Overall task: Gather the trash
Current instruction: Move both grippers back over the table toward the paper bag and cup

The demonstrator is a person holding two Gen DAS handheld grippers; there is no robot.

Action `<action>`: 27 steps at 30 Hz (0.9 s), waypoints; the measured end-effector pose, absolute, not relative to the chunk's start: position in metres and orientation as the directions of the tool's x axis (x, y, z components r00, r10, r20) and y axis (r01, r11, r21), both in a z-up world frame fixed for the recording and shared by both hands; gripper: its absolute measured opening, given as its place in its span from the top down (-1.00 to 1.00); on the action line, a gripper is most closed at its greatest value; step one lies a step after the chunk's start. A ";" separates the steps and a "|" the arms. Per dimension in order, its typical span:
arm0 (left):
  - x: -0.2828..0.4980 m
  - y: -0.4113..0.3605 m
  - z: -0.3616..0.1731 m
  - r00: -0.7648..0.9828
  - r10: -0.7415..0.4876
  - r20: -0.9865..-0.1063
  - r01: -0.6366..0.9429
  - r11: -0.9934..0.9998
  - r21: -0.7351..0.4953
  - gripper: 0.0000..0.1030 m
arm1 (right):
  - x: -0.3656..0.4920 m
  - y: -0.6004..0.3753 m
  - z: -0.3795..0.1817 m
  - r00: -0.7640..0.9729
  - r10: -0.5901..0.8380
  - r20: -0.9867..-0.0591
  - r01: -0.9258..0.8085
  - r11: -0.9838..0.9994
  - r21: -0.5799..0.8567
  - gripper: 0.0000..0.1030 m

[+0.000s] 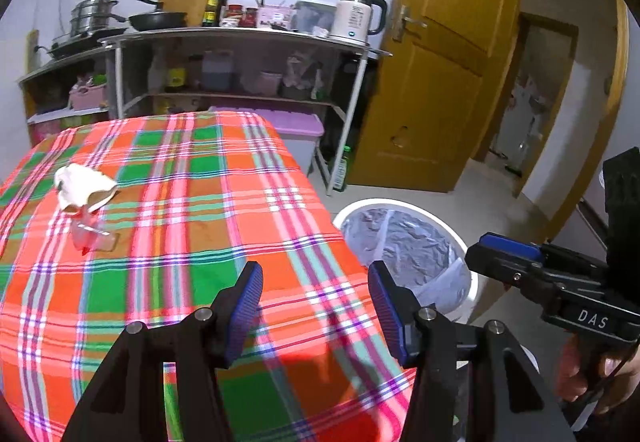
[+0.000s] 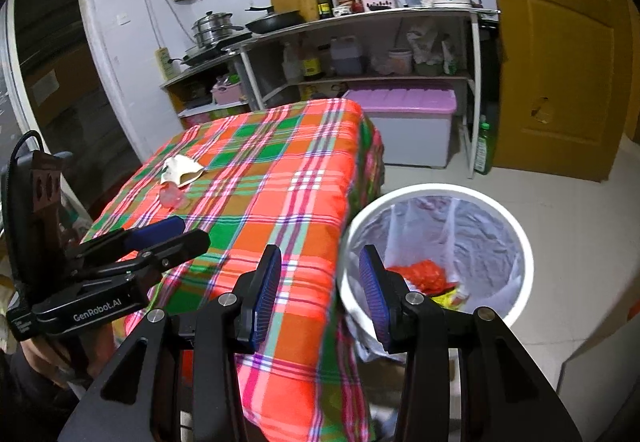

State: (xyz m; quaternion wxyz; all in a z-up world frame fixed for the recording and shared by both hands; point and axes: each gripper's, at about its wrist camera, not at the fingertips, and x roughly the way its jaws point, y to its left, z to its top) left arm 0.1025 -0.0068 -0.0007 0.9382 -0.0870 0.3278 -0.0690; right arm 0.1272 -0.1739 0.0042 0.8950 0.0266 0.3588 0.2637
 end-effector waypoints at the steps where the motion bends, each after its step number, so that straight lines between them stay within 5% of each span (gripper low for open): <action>1: 0.101 -0.002 -0.001 0.777 -0.179 -0.603 0.063 0.976 -0.209 -0.05 | 0.127 -0.171 0.004 0.600 0.495 -0.629 -0.458 0.857 0.238 0.18; 27: 0.075 0.120 -0.011 0.801 0.024 -0.598 -0.205 0.950 -0.236 -0.05 | 0.144 -0.066 -0.003 0.477 0.602 -0.641 -0.643 0.736 0.213 0.18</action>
